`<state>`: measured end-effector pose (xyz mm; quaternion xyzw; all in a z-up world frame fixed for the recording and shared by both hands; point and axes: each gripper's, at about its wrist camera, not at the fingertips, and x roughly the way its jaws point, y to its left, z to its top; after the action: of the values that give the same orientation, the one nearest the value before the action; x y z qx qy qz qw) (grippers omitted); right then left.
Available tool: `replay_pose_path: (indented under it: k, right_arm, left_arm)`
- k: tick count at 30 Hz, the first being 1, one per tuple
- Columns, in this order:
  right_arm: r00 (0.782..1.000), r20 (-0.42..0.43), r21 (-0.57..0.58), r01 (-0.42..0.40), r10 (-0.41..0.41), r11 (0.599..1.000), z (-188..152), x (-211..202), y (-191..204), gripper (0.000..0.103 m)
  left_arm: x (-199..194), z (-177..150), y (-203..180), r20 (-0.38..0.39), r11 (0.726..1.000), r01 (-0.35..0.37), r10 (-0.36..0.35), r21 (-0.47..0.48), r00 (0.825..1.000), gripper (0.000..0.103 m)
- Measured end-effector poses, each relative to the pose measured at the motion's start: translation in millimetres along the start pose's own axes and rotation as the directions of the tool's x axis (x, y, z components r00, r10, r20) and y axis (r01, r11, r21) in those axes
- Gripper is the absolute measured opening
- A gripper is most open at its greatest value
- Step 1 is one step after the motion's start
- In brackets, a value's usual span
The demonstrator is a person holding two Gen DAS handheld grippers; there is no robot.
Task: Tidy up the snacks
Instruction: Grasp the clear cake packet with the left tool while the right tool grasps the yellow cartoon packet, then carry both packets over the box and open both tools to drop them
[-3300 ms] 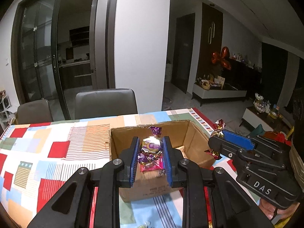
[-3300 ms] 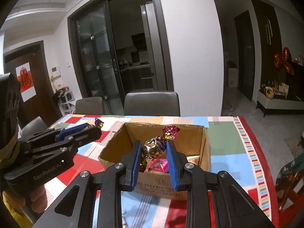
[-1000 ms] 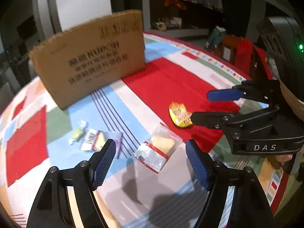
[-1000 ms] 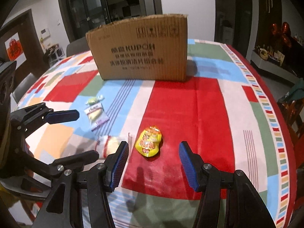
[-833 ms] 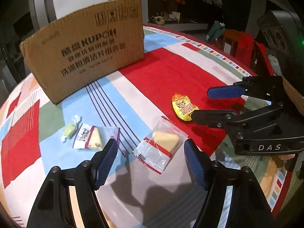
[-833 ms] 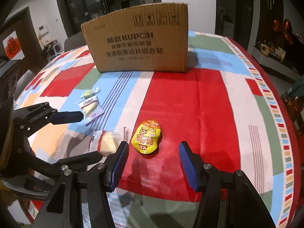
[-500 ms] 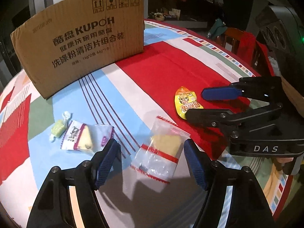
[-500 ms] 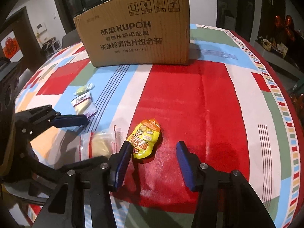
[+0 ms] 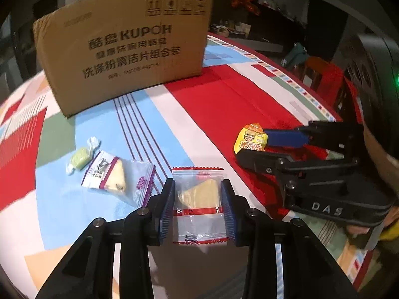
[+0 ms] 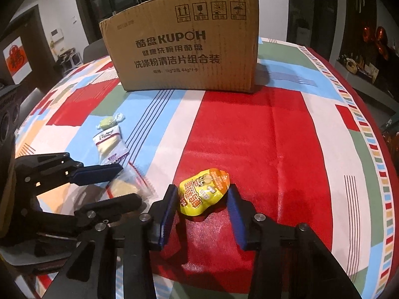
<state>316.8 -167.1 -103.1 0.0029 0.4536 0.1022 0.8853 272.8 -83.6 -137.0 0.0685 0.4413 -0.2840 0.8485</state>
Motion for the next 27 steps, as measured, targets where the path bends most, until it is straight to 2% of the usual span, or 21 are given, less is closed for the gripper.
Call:
replay_pose_path:
  k: [2, 3, 11, 18, 27]
  right_arm:
    - [1.0, 0.005, -0.003, 0.01, -0.01, 1.0, -1, 0, 1, 0.037]
    - [1.0, 0.009, -0.005, 0.012, -0.012, 1.0, -1, 0, 1, 0.029]
    - [1.0, 0.014, 0.022, 0.006, -0.006, 1.0, -1, -3, 0, 0.03]
    - [0.998, 0.058, 0.03, -0.012, 0.011, 0.999, 2, -25, 5, 0.03]
    - [0.988, 0.146, 0.031, -0.043, 0.038, 0.999, 17, -60, 13, 0.03]
  left_arm:
    - [-1, 1, 4, 0.001, 0.999, 0.0, 0.0, -0.034, 1.0, 0.036]
    - [-2, 1, 5, 0.003, 0.999, -0.003, 0.003, -0.044, 1.0, 0.036]
    - [-18, 4, 8, 0.041, 0.996, -0.019, 0.023, -0.091, 0.999, 0.036]
    - [-40, 7, 6, 0.091, 0.993, -0.04, 0.05, -0.112, 0.995, 0.036]
    - [-82, 22, 3, 0.187, 0.987, -0.081, 0.106, -0.137, 0.977, 0.036]
